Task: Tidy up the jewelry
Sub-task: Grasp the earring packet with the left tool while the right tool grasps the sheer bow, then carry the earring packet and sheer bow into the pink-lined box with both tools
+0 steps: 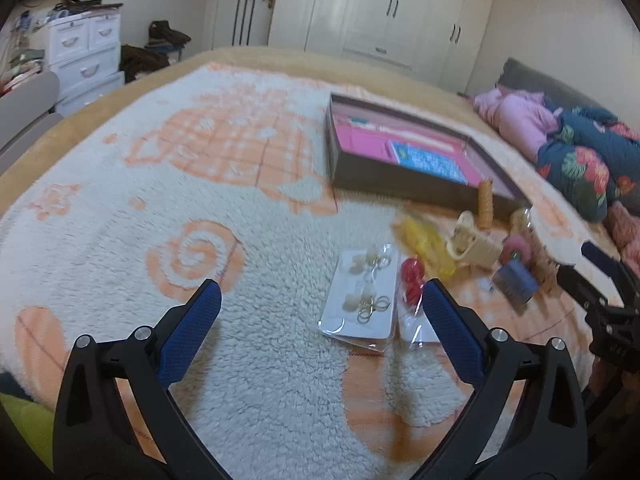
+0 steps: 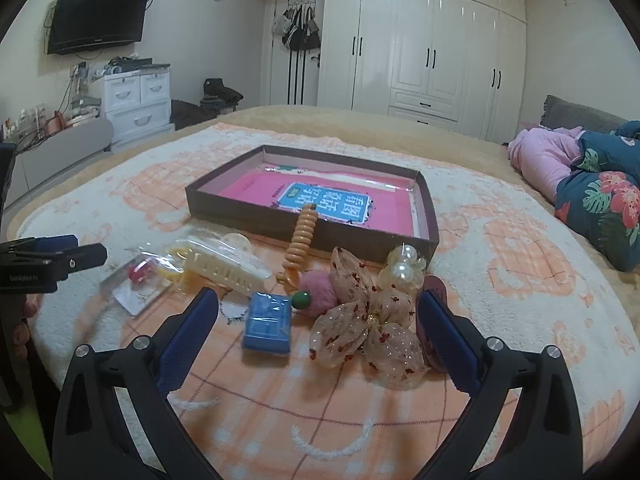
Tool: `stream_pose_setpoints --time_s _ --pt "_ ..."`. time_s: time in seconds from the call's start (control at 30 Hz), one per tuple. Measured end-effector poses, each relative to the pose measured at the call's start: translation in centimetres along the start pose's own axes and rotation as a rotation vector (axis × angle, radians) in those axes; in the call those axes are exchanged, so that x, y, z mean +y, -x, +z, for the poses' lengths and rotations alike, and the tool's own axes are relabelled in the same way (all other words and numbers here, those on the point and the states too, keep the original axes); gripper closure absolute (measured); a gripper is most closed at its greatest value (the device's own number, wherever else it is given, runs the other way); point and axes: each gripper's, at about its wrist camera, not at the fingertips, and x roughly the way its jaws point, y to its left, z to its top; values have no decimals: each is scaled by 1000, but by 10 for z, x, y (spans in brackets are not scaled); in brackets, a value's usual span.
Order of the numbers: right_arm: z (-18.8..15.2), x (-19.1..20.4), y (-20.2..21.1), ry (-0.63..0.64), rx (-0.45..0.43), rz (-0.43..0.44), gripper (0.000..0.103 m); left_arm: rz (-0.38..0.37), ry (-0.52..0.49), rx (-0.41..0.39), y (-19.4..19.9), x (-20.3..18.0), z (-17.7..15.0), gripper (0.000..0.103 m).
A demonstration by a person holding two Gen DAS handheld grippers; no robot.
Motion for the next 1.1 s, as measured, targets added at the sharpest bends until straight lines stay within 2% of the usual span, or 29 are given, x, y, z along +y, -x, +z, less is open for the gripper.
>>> stream_pose_setpoints --time_s 0.13,0.27,0.33,0.5,0.6,0.7,0.9,1.1 --pt "-1 -9 -12 -21 18 0 7 23 -21 54 -16 -1 -1 19" --pt "-5 -18 -23 -46 50 0 7 28 -36 63 -24 0 1 24" --pt "-6 -22 -27 -53 59 -3 11 25 -40 64 -27 1 4 27" --pt "-8 -32 -38 -80 97 -2 27 25 -48 68 -33 2 7 35" --pt "-10 -38 -46 -92 125 1 38 30 -63 63 -33 2 9 46" --pt "-12 -42 -50 -112 144 13 50 17 -58 60 -35 7 15 70" --pt "-9 -41 -42 -109 118 30 74 -26 -37 47 -33 16 22 71" --pt "-4 -36 -28 -120 86 76 81 -31 -32 10 -19 17 24 71"
